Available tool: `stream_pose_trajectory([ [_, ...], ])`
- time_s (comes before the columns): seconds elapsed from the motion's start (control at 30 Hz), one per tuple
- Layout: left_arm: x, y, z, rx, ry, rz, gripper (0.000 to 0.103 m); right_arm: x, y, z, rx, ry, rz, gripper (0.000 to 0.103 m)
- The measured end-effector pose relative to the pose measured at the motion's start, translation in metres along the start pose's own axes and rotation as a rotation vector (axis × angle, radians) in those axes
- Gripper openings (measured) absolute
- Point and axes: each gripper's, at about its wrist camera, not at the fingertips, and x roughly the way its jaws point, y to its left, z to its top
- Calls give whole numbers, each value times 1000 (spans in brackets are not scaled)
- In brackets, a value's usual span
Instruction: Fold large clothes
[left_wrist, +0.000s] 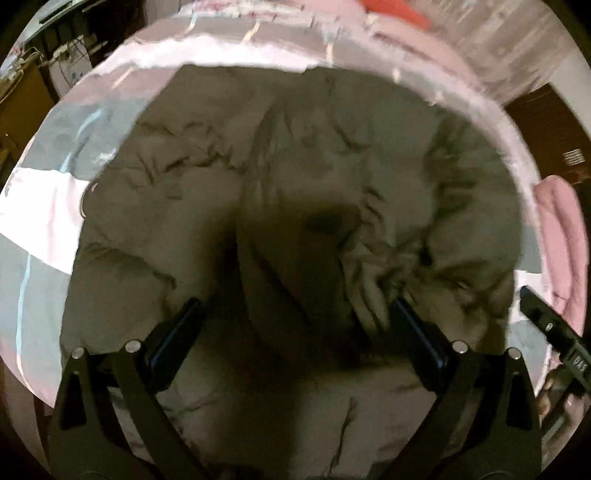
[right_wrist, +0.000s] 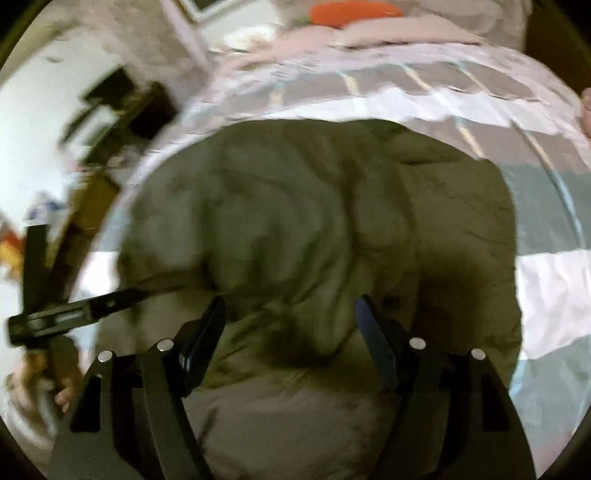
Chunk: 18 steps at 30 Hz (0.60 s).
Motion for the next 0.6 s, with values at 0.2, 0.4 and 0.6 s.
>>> stream_pose_trajectory([
  [0.2,34,-9,-15,31,84,44,101,67,10,-19,-69,175,-143,79],
  [0.4,89,-32,-7,45,107,149,101,80,-5,8,23,3,-253,79],
  [0.6,50,-35,2,99,19,175,101,50,5,17,50,-8,-221,79],
])
